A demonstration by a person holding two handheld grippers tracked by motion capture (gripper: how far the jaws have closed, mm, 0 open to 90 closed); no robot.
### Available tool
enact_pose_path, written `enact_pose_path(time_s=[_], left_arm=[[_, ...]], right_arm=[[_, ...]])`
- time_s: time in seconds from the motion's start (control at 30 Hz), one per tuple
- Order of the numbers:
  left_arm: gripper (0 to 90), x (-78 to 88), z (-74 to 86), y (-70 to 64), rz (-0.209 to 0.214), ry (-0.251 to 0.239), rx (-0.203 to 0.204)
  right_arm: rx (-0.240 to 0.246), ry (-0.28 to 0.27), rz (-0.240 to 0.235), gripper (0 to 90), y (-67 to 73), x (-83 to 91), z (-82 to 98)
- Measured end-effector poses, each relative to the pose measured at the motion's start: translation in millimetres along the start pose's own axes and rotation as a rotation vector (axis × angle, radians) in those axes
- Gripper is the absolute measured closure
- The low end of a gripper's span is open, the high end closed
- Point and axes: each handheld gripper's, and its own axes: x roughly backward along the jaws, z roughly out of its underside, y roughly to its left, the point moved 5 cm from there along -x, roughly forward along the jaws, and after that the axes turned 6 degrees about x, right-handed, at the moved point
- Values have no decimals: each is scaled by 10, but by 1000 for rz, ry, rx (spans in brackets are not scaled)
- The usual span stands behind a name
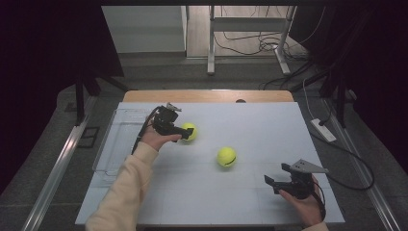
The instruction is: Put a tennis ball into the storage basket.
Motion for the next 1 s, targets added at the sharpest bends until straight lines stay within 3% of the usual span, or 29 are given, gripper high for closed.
enact_pose_path(time_s=[1.0], left_arm=[[58, -232, -191, 119, -26, 50, 19]], right_arm=[[-6, 6, 8, 127, -11, -3, 7]])
